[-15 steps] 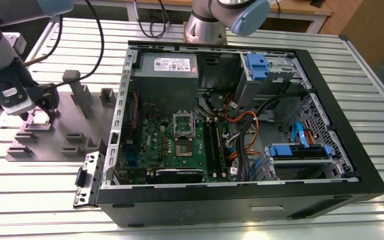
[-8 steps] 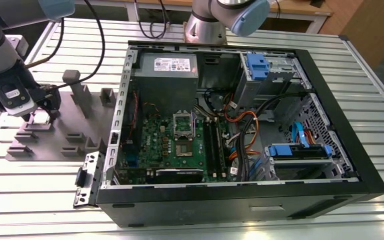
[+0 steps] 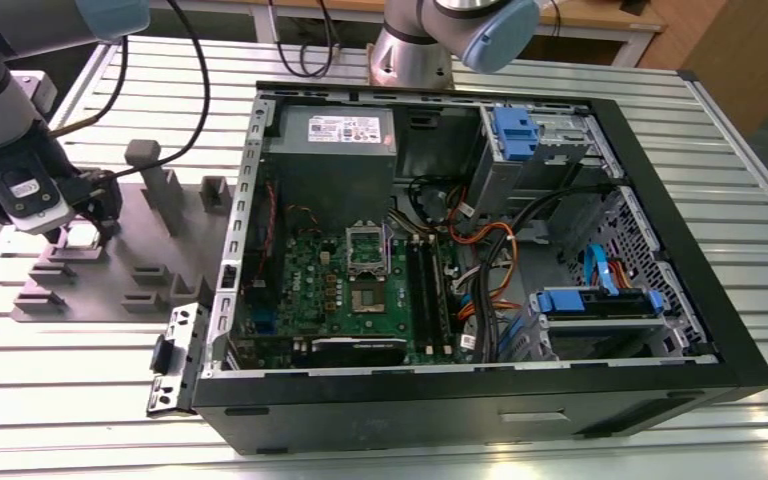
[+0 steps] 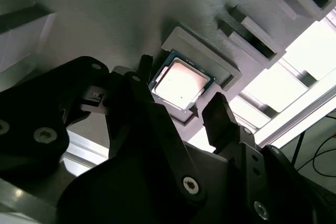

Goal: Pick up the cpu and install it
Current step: 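Pick up the cpu and move it towards the insertion slot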

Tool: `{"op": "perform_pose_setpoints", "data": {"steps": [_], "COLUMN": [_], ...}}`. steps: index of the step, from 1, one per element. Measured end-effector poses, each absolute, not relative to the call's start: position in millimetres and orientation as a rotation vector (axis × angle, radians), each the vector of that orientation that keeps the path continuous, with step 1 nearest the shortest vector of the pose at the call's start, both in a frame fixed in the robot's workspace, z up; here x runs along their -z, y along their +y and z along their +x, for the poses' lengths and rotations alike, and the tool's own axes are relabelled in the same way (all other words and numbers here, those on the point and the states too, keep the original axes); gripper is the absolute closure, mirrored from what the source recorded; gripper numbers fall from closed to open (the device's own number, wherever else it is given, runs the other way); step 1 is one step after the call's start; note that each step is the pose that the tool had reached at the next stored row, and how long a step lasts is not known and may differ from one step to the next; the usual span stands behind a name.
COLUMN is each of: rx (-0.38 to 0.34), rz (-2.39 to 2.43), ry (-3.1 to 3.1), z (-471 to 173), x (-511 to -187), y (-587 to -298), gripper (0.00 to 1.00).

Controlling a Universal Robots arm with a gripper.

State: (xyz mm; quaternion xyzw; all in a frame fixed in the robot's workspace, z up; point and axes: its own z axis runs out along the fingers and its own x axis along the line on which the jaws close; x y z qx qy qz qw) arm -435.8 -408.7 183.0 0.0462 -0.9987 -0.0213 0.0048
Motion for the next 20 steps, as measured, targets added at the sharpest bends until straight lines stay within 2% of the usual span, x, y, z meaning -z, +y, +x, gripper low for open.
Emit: {"op": "perform_pose_setpoints", "data": {"steps": [17,18,19,20], "rx": [0.067,0.067,0.067,0.067], "rz": [0.068,0.069,0.069,0.068], "ry": [-3.131,-3.131,-3.131,-3.131], "z": [-435.3,-435.3,-435.3,-435.3], "x": [-183.0,-183.0,-183.0,-183.0], "y": [-409.6,-409.7,-409.7,-409.6], "gripper": [0.35,0.37,0.44,0.44]}}
